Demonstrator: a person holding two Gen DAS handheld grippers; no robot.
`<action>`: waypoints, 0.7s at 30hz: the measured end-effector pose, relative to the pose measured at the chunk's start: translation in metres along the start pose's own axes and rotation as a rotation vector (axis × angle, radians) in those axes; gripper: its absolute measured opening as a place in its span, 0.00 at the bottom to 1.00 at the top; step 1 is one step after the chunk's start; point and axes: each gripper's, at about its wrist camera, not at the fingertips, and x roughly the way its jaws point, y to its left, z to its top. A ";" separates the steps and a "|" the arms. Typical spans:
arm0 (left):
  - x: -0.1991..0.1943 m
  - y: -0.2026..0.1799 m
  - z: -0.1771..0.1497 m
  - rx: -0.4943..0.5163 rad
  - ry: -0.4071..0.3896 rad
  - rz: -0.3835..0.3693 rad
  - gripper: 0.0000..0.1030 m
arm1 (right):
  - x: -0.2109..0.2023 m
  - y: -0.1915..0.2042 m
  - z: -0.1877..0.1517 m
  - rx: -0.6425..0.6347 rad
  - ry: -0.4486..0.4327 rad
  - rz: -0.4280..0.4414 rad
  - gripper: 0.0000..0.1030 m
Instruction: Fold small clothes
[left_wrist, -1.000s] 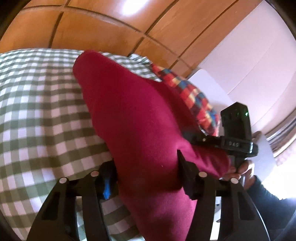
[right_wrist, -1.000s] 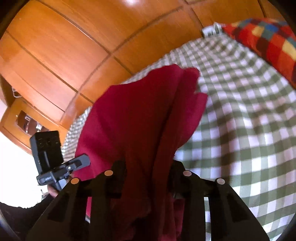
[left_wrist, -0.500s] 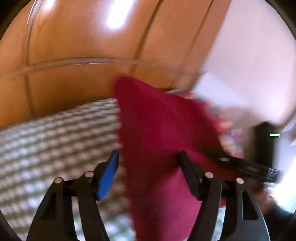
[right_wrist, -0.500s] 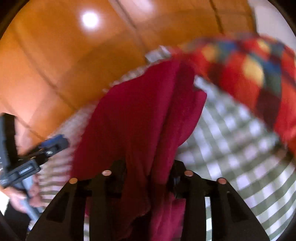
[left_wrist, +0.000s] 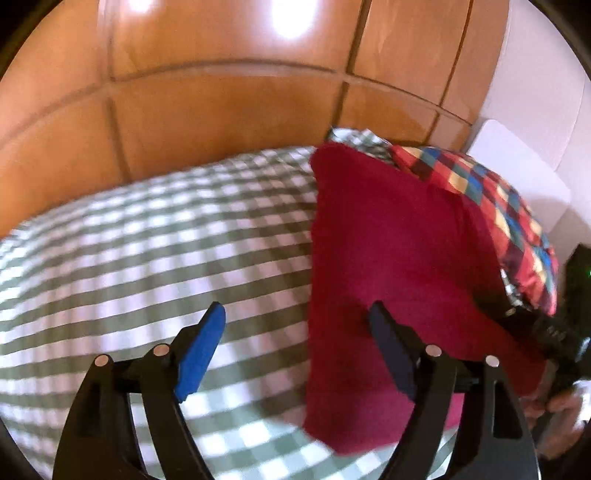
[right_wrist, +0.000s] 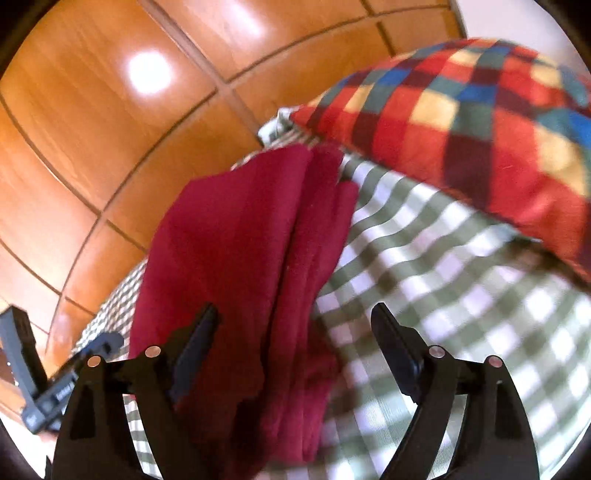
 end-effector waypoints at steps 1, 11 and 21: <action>-0.002 0.000 -0.003 0.001 -0.004 0.010 0.84 | -0.006 0.001 -0.001 -0.007 -0.009 -0.018 0.83; -0.059 -0.021 -0.051 0.012 -0.067 0.117 0.95 | -0.058 0.054 -0.068 -0.150 -0.090 -0.208 0.95; -0.102 -0.024 -0.085 -0.010 -0.115 0.124 0.98 | -0.064 0.082 -0.109 -0.204 -0.130 -0.329 0.96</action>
